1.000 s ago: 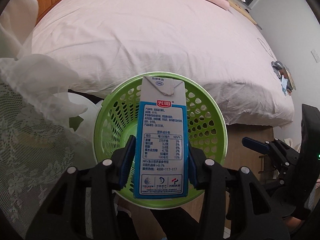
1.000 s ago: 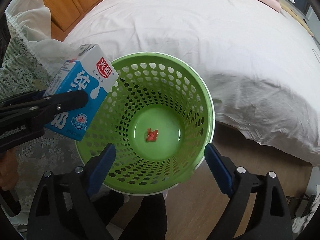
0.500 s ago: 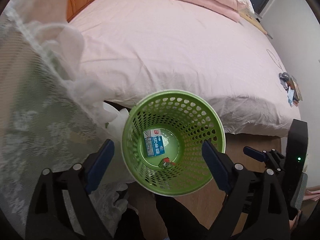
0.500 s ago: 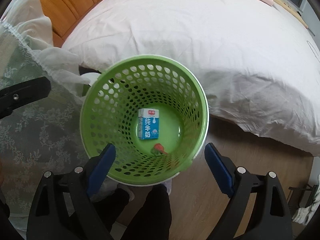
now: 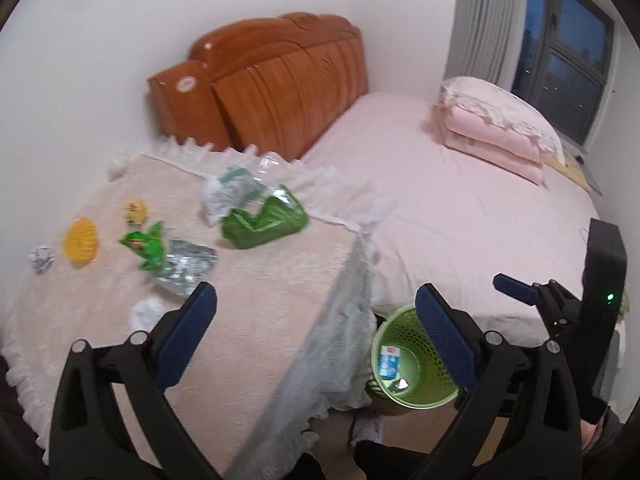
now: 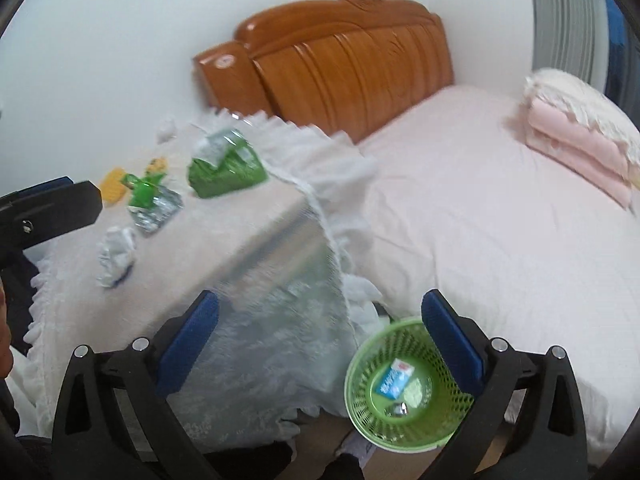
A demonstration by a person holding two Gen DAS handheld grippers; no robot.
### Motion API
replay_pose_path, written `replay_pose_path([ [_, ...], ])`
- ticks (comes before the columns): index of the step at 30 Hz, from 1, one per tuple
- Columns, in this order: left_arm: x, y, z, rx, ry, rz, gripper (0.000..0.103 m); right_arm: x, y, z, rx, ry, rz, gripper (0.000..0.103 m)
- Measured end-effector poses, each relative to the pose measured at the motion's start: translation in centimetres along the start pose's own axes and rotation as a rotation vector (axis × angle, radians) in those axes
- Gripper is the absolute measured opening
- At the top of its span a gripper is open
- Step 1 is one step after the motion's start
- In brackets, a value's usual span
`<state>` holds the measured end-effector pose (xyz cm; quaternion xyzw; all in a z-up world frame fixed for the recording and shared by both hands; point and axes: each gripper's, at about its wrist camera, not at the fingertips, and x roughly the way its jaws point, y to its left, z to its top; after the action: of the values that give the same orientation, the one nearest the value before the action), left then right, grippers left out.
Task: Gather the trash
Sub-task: 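Move both tools back over the bed and grasp the crumpled tissue with the left tool, then grasp the silver blister pack with the right tool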
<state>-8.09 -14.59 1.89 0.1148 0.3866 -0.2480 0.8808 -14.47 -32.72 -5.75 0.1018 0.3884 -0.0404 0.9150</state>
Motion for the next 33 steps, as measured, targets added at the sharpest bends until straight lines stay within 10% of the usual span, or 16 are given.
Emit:
replay_pose_path([
  [7, -0.4, 8.6, -3.1, -0.222, 0.023, 0.134, 0.095, 0.5, 6.3, 4.8, -0.100, -0.029, 0.126, 0.101],
  [16, 9.7, 13.9, -7.0, -0.315, 0.191, 0.188, 0.095, 2.5, 11.1, 6.2, -0.128, 0.052, 0.144, 0.101],
  [19, 11.1, 14.3, -7.6, -0.297, 0.225, 0.191, 0.068, 3.7, 11.9, 6.3, -0.126, 0.098, 0.158, 0.101],
  [33, 3.9, 20.5, -9.0, -0.394, 0.158, 0.183, 0.050, 14.7, 21.8, 8.7, -0.328, 0.245, 0.267, 0.097],
])
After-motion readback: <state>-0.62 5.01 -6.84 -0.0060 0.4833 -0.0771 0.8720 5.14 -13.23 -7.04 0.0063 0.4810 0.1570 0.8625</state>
